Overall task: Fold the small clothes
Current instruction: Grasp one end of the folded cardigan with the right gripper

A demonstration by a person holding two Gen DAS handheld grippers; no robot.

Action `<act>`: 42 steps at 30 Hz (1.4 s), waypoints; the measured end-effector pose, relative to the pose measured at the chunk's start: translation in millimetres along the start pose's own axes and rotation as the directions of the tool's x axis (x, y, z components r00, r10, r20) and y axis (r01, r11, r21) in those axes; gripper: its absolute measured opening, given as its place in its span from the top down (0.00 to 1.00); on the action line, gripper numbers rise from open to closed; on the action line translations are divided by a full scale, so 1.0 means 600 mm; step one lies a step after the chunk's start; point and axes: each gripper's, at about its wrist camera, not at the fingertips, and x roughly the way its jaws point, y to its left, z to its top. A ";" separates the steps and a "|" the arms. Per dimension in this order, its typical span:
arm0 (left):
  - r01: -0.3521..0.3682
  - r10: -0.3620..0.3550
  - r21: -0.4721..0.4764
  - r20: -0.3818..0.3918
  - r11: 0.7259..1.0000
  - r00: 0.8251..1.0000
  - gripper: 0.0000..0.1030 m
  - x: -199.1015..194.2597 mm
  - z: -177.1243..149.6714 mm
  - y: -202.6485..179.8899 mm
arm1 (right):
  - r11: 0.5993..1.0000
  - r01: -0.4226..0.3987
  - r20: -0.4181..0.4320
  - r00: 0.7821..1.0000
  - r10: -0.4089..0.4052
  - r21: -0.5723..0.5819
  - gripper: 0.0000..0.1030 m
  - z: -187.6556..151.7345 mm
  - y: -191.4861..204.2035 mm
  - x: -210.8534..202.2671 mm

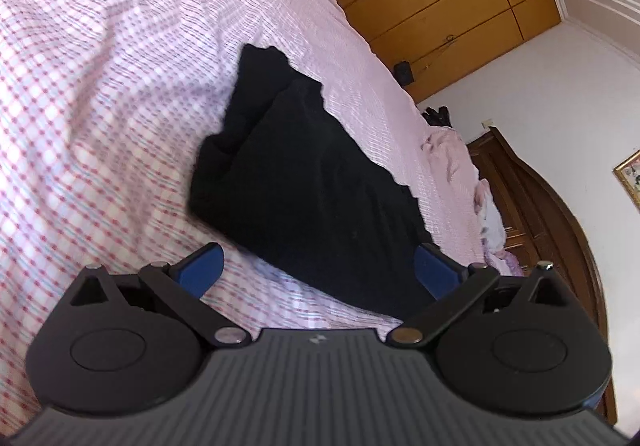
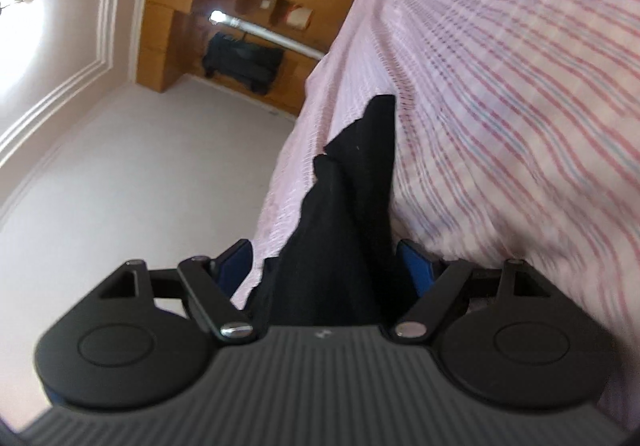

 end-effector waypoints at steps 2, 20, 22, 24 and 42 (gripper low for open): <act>0.021 -0.021 0.009 0.002 1.000 1.000 0.00 0.008 0.006 -0.017 | 0.999 -0.031 -0.013 0.999 0.031 0.013 0.22 0.022 -0.009 0.017; 0.016 -0.004 0.200 -0.062 0.980 0.998 0.00 0.149 -0.055 -0.157 | 0.997 0.070 -0.136 0.988 -0.073 -0.028 0.86 0.083 -0.011 0.074; 0.000 0.012 0.217 -0.054 0.976 0.998 0.00 0.129 -0.044 -0.153 | 0.994 0.092 -0.124 0.987 -0.100 -0.067 0.87 0.081 0.009 0.070; -0.006 0.012 0.222 -0.027 0.975 1.000 0.00 0.101 -0.026 -0.142 | 0.991 0.109 -0.107 0.987 -0.118 -0.082 0.88 0.080 0.028 0.069; -0.202 0.131 0.413 0.194 0.888 0.972 0.00 0.012 0.088 -0.110 | 0.839 0.456 -0.080 0.864 -0.498 -0.296 0.88 0.056 0.269 0.116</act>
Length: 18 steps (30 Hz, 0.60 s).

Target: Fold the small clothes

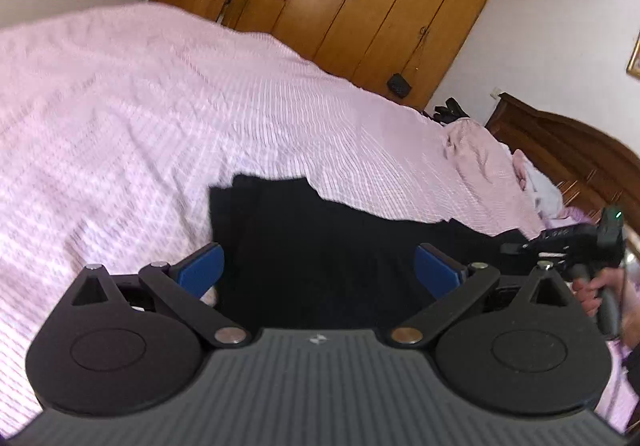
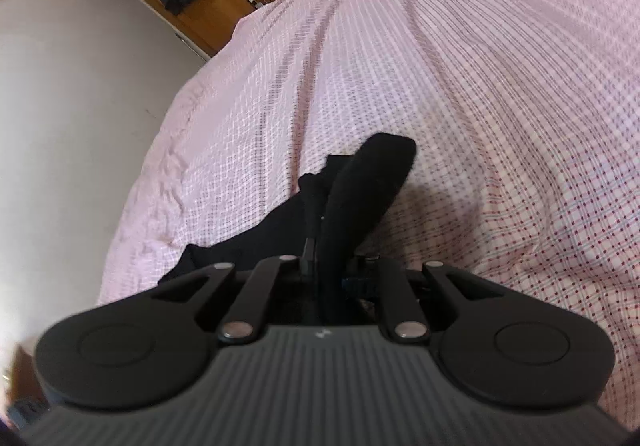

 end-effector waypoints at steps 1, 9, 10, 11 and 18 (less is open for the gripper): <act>-0.025 0.025 0.015 0.009 1.000 1.000 0.00 -0.003 0.002 -0.001 | 1.000 0.010 0.003 1.000 -0.010 -0.010 0.88 0.002 0.011 0.000; -0.117 0.117 0.022 0.018 0.993 0.993 0.00 -0.002 0.011 0.012 | 0.994 0.088 0.016 0.996 -0.087 -0.061 0.88 0.005 0.068 0.010; -0.138 0.138 0.032 0.017 0.990 0.990 0.00 -0.001 0.012 0.014 | 0.993 0.099 0.017 0.995 -0.098 -0.065 0.88 0.005 0.075 0.008; -0.159 0.159 0.047 0.016 0.986 0.987 0.00 0.000 0.012 0.016 | 0.991 0.112 0.018 0.994 -0.111 -0.067 0.88 0.007 0.081 0.006; -0.202 0.201 0.067 0.013 0.977 0.979 0.00 -0.002 0.014 0.026 | 0.982 0.169 0.043 0.985 -0.166 -0.083 0.88 0.009 0.123 -0.002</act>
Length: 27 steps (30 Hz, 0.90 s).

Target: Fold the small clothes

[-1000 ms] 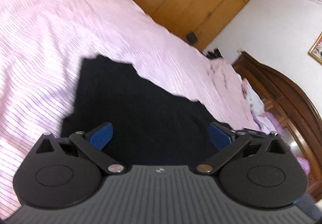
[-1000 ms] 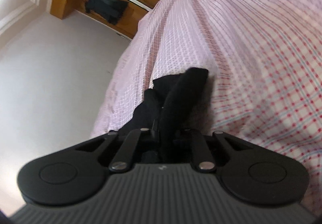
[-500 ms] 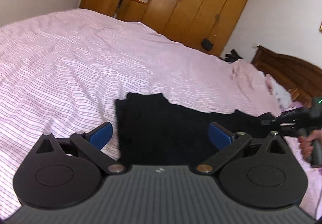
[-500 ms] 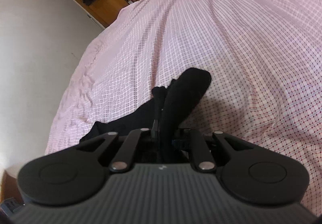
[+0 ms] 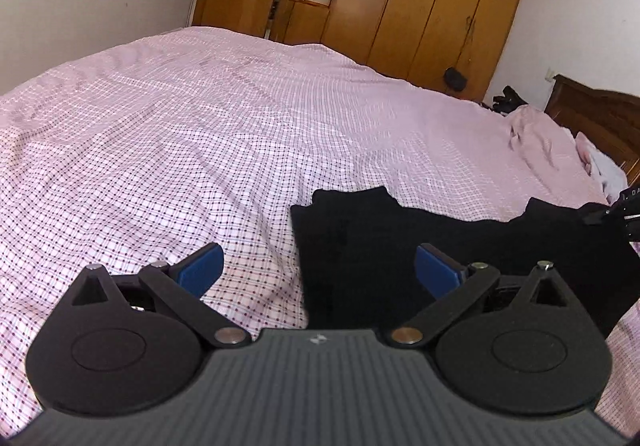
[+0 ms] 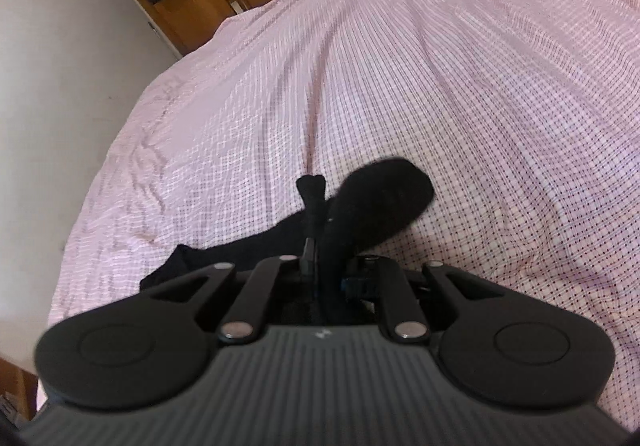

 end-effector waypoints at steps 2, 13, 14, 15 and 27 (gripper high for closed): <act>-0.003 0.003 -0.002 0.005 1.000 1.000 0.00 -0.002 0.001 0.003 | 1.000 0.017 -0.001 1.000 -0.017 -0.022 0.88 0.002 0.019 -0.001; -0.040 0.040 0.005 -0.009 0.999 0.999 0.00 0.000 -0.004 0.037 | 0.984 0.176 -0.036 0.983 -0.177 -0.024 0.88 0.008 0.133 0.018; -0.039 0.039 -0.007 -0.007 0.999 0.999 0.00 0.000 -0.002 0.042 | 0.981 0.191 -0.036 0.981 -0.192 -0.027 0.88 0.008 0.147 0.022; -0.040 0.040 -0.018 -0.005 0.999 0.999 0.00 -0.001 0.000 0.046 | 0.979 0.203 -0.034 0.978 -0.204 -0.027 0.88 0.008 0.161 0.027; -0.053 0.053 0.004 -0.002 0.999 0.999 0.00 -0.017 0.010 0.058 | 0.991 0.133 0.075 0.988 -0.134 0.008 0.88 -0.082 0.348 0.105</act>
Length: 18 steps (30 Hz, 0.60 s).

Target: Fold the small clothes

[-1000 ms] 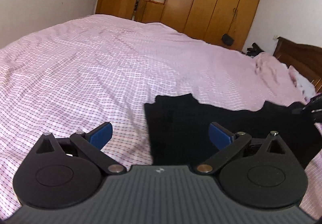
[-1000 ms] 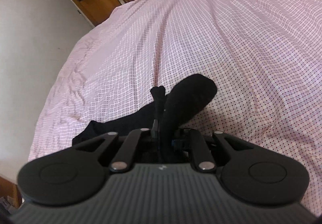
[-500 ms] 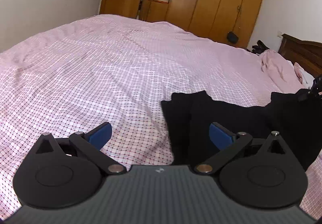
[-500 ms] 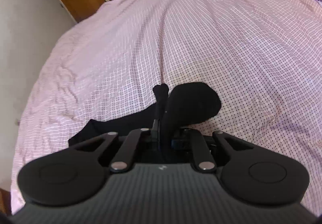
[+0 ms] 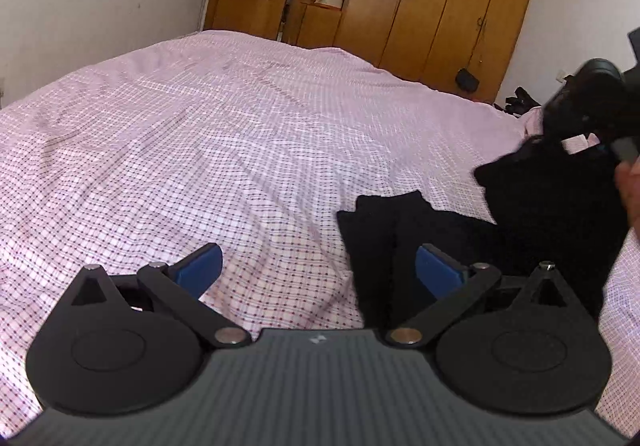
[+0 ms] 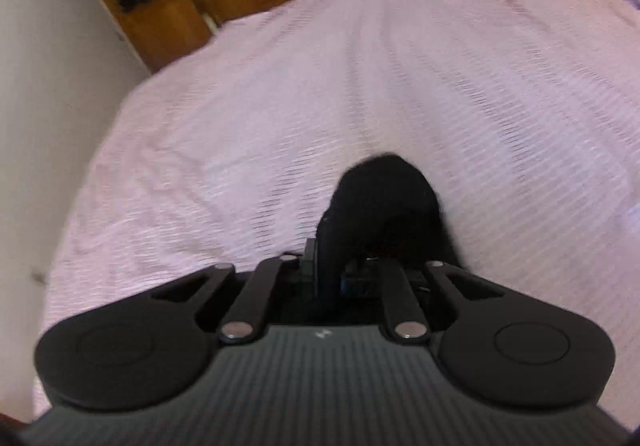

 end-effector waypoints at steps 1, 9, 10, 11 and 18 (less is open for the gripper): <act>-0.010 0.010 -0.007 -0.011 1.000 1.000 0.00 0.001 0.001 0.004 | 1.000 -0.003 0.000 1.000 0.003 -0.011 0.88 -0.018 0.012 0.008; 0.014 -0.023 -0.177 -0.048 0.984 0.999 0.00 0.002 0.008 0.056 | 0.993 0.079 -0.129 0.988 -0.090 -0.089 0.88 -0.111 0.048 0.060; 0.013 -0.022 -0.189 -0.047 0.982 0.999 0.00 0.002 0.009 0.060 | 0.988 0.096 -0.133 0.985 -0.112 -0.121 0.88 -0.110 0.056 0.059; 0.007 -0.016 -0.193 -0.045 0.981 0.999 0.00 0.000 0.010 0.062 | 0.982 0.107 -0.143 0.981 -0.129 -0.153 0.88 -0.109 0.061 0.057; 0.015 -0.022 -0.174 -0.042 0.985 0.999 0.00 -0.007 0.009 0.062 | 0.966 0.094 -0.156 0.979 -0.134 -0.243 0.88 -0.089 0.073 0.034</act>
